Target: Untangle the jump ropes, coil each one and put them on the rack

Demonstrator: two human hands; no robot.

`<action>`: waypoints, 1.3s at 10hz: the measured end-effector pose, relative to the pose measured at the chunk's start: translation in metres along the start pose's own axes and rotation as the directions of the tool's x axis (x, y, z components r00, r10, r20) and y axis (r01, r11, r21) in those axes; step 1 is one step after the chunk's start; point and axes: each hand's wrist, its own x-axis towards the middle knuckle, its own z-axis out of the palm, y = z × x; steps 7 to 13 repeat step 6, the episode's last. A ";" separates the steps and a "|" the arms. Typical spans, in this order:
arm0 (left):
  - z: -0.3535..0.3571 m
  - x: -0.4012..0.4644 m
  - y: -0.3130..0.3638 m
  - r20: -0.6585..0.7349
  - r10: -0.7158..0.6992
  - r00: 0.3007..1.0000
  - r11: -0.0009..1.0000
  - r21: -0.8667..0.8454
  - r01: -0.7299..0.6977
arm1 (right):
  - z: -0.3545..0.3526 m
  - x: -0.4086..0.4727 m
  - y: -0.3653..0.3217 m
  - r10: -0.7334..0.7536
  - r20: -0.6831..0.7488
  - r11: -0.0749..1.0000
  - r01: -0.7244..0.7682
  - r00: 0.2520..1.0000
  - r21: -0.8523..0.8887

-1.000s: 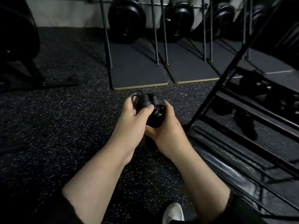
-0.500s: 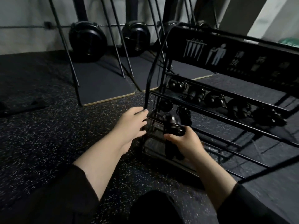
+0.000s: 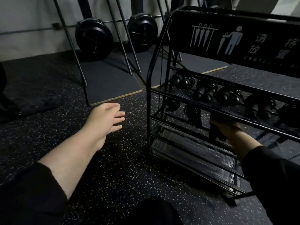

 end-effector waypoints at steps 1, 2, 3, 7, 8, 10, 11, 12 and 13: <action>-0.004 0.008 0.000 -0.019 0.010 1.000 1.000 0.013 -0.009 | 0.006 0.018 0.006 -0.054 -0.033 0.997 0.052 0.998 -0.058; 0.001 0.013 -0.001 -0.016 0.015 1.000 1.000 0.023 -0.014 | 0.007 0.017 0.005 -0.080 -0.041 0.990 0.074 0.996 -0.119; 0.012 0.014 -0.003 0.014 0.017 1.000 1.000 0.016 -0.017 | 0.008 0.018 0.002 -0.082 0.006 0.984 0.082 0.997 -0.158; 0.029 0.012 -0.005 0.054 0.054 0.997 0.998 0.032 -0.056 | 0.007 -0.010 0.007 -0.207 -0.110 0.965 0.184 0.972 -0.189; 0.029 0.012 -0.005 0.054 0.054 0.997 0.998 0.032 -0.056 | 0.007 -0.010 0.007 -0.207 -0.110 0.965 0.184 0.972 -0.189; 0.029 0.012 -0.005 0.054 0.054 0.997 0.998 0.032 -0.056 | 0.007 -0.010 0.007 -0.207 -0.110 0.965 0.184 0.972 -0.189; 0.029 0.012 -0.005 0.054 0.054 0.997 0.998 0.032 -0.056 | 0.007 -0.010 0.007 -0.207 -0.110 0.965 0.184 0.972 -0.189; 0.029 0.012 -0.005 0.054 0.054 0.997 0.998 0.032 -0.056 | 0.007 -0.010 0.007 -0.207 -0.110 0.965 0.184 0.972 -0.189; 0.029 0.012 -0.005 0.054 0.054 0.997 0.998 0.032 -0.056 | 0.007 -0.010 0.007 -0.207 -0.110 0.965 0.184 0.972 -0.189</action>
